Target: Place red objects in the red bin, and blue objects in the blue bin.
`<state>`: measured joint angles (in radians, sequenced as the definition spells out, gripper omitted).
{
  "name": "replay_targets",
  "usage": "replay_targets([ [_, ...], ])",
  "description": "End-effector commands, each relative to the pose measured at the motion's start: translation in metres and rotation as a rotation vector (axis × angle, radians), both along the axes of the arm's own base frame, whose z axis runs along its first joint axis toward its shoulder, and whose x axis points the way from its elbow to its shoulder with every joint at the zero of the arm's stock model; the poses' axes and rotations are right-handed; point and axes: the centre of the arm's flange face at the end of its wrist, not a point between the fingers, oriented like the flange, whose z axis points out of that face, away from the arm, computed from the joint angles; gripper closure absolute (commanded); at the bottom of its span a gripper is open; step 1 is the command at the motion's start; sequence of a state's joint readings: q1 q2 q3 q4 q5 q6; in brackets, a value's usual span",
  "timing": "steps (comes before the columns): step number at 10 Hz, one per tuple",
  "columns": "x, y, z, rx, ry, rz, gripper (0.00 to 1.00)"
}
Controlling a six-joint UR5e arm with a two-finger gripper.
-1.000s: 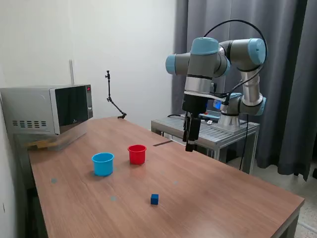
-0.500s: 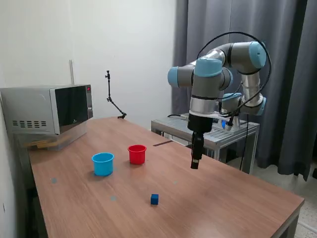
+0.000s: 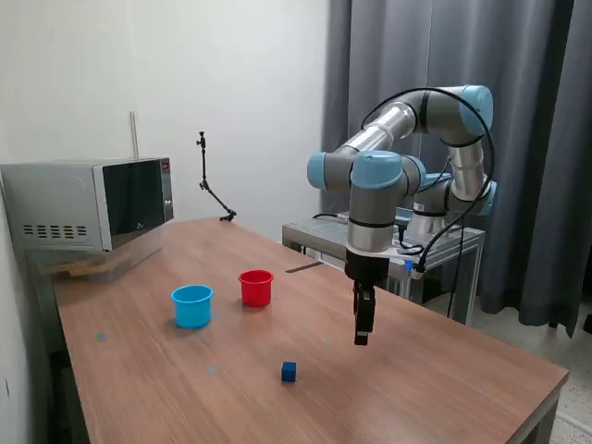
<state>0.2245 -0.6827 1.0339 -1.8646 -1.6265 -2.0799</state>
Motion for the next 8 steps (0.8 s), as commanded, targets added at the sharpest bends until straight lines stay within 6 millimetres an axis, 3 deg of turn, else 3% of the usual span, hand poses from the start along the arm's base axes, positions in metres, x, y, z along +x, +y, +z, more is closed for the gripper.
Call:
replay_targets([
  [1, -0.004, 0.005, -0.02, -0.01, -0.001, 0.122, 0.0],
  [3, -0.017, 0.028, -0.021, -0.016, 0.018, 0.154, 0.0],
  [8, -0.026, 0.034, -0.033, -0.018, 0.051, 0.189, 0.0],
])
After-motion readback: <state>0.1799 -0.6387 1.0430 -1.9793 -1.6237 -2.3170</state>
